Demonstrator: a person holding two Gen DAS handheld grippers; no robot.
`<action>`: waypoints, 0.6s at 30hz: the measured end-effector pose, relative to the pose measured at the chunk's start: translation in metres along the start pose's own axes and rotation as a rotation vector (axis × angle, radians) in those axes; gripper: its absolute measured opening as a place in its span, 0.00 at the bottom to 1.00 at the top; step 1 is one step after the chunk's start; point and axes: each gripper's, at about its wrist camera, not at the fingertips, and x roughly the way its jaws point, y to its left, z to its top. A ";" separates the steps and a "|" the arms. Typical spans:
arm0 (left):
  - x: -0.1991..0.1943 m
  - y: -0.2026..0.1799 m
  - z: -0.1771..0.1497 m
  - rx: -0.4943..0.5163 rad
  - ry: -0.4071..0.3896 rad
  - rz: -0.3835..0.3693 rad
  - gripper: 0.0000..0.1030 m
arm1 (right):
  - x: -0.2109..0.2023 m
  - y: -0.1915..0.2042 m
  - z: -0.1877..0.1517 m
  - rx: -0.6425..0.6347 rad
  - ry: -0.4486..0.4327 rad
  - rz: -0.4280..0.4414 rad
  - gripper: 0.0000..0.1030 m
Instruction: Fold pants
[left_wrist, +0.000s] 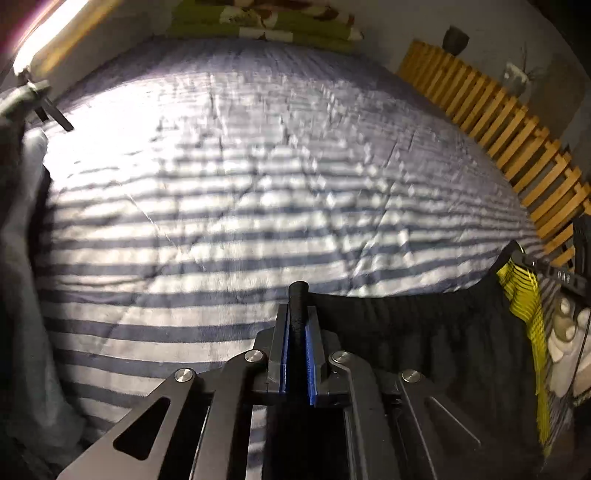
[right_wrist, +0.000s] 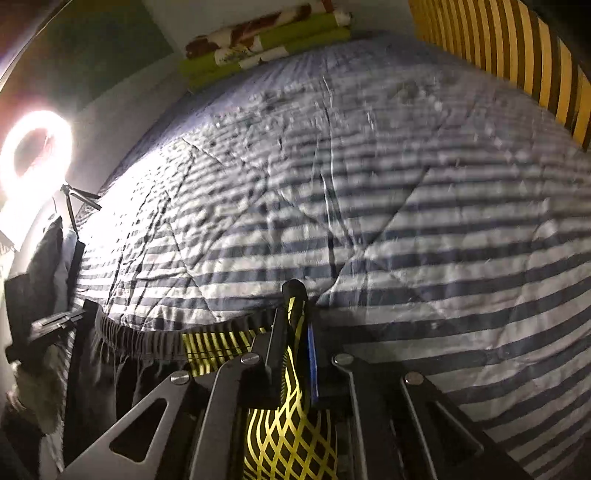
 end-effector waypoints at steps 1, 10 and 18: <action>-0.009 -0.003 0.002 0.006 -0.019 0.003 0.06 | -0.010 0.005 0.000 -0.021 -0.024 -0.006 0.07; -0.235 -0.045 0.014 0.110 -0.350 -0.021 0.06 | -0.192 0.060 0.006 -0.082 -0.305 0.063 0.06; -0.448 -0.089 -0.068 0.241 -0.581 -0.072 0.06 | -0.380 0.130 -0.062 -0.151 -0.521 0.098 0.06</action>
